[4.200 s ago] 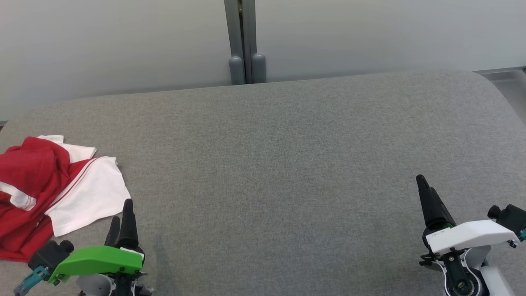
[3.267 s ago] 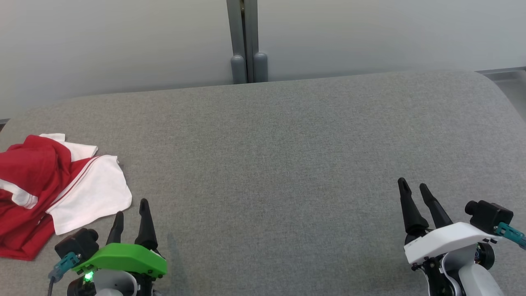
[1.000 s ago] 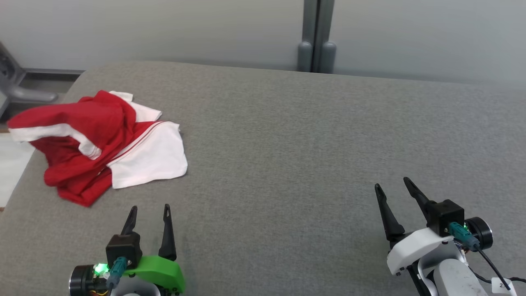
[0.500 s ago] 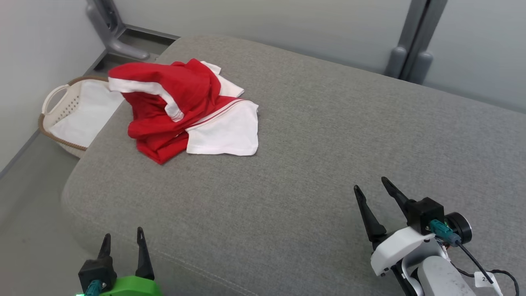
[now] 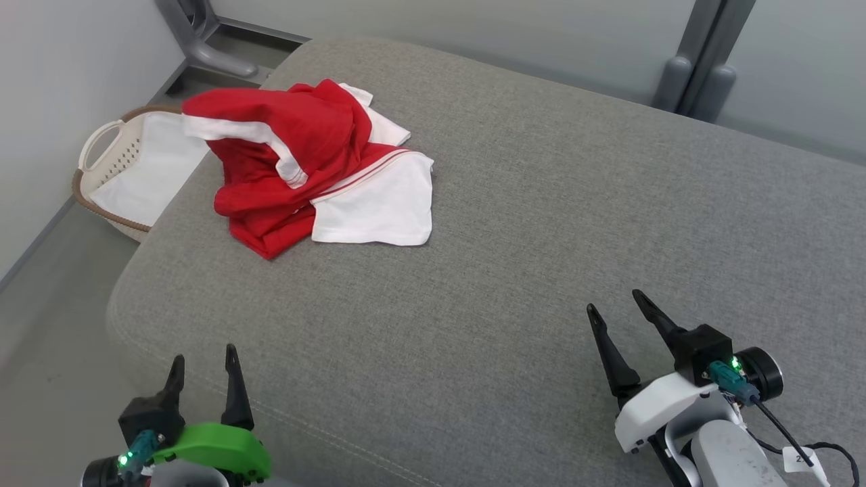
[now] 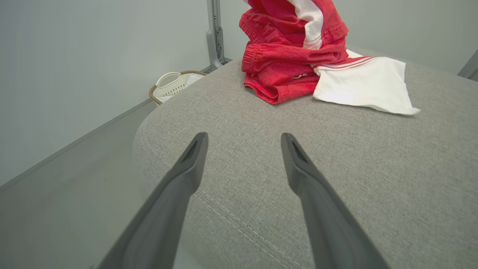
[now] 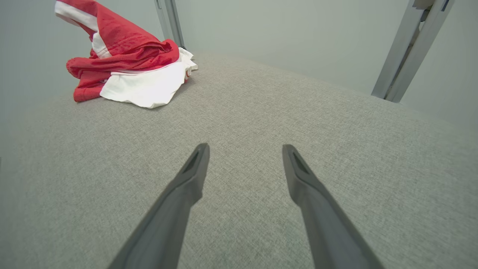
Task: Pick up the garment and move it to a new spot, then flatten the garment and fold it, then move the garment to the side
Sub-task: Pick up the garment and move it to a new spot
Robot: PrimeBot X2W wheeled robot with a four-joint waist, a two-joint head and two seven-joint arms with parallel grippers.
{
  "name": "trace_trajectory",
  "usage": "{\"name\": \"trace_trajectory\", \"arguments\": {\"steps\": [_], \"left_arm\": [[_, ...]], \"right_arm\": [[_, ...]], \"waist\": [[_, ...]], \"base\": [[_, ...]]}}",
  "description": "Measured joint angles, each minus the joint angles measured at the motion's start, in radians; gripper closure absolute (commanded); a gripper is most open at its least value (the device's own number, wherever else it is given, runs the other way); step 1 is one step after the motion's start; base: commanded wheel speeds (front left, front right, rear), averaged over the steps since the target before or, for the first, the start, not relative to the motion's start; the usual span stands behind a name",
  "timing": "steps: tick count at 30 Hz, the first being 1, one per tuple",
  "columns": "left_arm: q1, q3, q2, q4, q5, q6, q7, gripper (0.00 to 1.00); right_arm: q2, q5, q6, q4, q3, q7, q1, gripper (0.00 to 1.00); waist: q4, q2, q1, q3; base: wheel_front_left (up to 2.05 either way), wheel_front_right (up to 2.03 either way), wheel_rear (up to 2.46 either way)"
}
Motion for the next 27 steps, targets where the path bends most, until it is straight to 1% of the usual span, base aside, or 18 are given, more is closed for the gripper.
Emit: {"name": "trace_trajectory", "arguments": {"steps": [8, 12, 15, 18, 22, 25, 27], "left_arm": [[-0.177, 0.093, 0.009, 0.039, 0.018, -0.056, 0.000, 0.00], [-0.286, 0.114, 0.034, 0.077, 0.035, -0.081, 0.000, 0.00], [-0.368, 0.128, 0.063, 0.122, 0.034, -0.097, 0.000, 0.00], [-0.449, 0.138, 0.086, 0.173, 0.012, -0.105, 0.000, 0.00], [-0.525, 0.127, 0.101, 0.236, -0.014, -0.109, 0.000, 0.00], [-0.566, 0.089, 0.107, 0.286, -0.035, -0.110, 0.000, 0.00], [-0.593, 0.062, 0.123, 0.323, -0.061, -0.110, 0.000, 0.00]], "right_arm": [[-0.008, -0.039, 0.000, -0.019, -0.001, 0.000, -0.034, 0.00], [-0.025, -0.044, 0.000, -0.030, 0.002, 0.000, -0.059, 0.00], [-0.033, -0.047, 0.000, -0.036, 0.004, 0.000, -0.076, 0.00], [-0.036, -0.049, 0.000, -0.044, 0.008, -0.001, -0.097, 0.00], [-0.044, -0.052, 0.000, -0.048, 0.012, -0.001, -0.118, 0.00], [-0.047, -0.055, 0.000, -0.053, 0.014, -0.001, -0.129, 0.00], [-0.049, -0.057, 0.000, -0.060, 0.017, -0.002, -0.140, 0.00]], "waist": [[-0.055, 0.0000, 0.0000, 0.063], [-0.082, 0.0000, 0.0000, 0.110], [-0.102, 0.0000, 0.0000, 0.147], [-0.124, 0.0000, 0.0000, 0.186], [-0.149, 0.0000, 0.0000, 0.232], [-0.168, 0.0000, 0.0001, 0.265], [-0.181, 0.0000, 0.0000, 0.287]], "base": [[0.00, 0.00, 0.00], [0.00, 0.00, 0.00], [0.00, 0.00, 0.00], [0.00, 0.00, 0.00], [0.00, 0.00, 0.00], [0.00, 0.00, 0.00], [0.00, 0.00, 0.00]]}}
